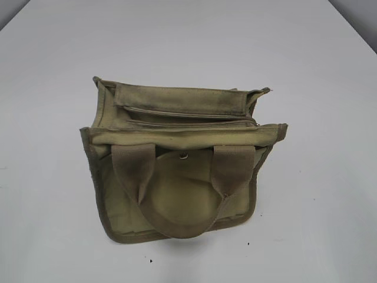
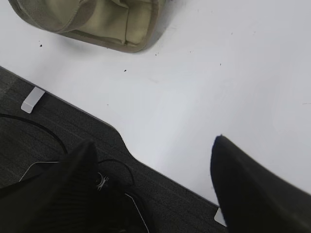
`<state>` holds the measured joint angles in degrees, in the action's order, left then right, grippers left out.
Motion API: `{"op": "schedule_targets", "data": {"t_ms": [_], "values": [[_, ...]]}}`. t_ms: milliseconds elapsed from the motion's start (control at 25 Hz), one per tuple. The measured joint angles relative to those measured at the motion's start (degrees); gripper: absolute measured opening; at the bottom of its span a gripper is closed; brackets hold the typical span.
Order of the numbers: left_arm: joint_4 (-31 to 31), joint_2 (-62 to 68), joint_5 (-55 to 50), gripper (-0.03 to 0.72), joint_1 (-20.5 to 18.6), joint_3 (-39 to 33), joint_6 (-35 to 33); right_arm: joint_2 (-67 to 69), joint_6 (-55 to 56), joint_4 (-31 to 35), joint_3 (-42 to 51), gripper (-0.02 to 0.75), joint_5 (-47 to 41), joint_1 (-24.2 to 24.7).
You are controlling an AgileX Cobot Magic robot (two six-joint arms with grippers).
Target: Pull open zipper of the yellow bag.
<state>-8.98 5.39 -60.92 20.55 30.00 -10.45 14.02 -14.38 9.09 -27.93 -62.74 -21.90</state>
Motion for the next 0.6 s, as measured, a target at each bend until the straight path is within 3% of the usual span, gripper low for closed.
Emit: {"op": "schedule_targets", "data": {"t_ms": [360, 600], "values": [[0.0, -0.4, 0.0, 0.357, -0.7, 0.0, 0.0, -0.8, 0.0, 0.2, 0.0, 0.561, 0.0, 1.1], [0.0, -0.5, 0.0, 0.335, -12.0, 0.0, 0.0, -4.1, 0.0, 0.4, 0.0, 0.561, 0.0, 11.9]]}}
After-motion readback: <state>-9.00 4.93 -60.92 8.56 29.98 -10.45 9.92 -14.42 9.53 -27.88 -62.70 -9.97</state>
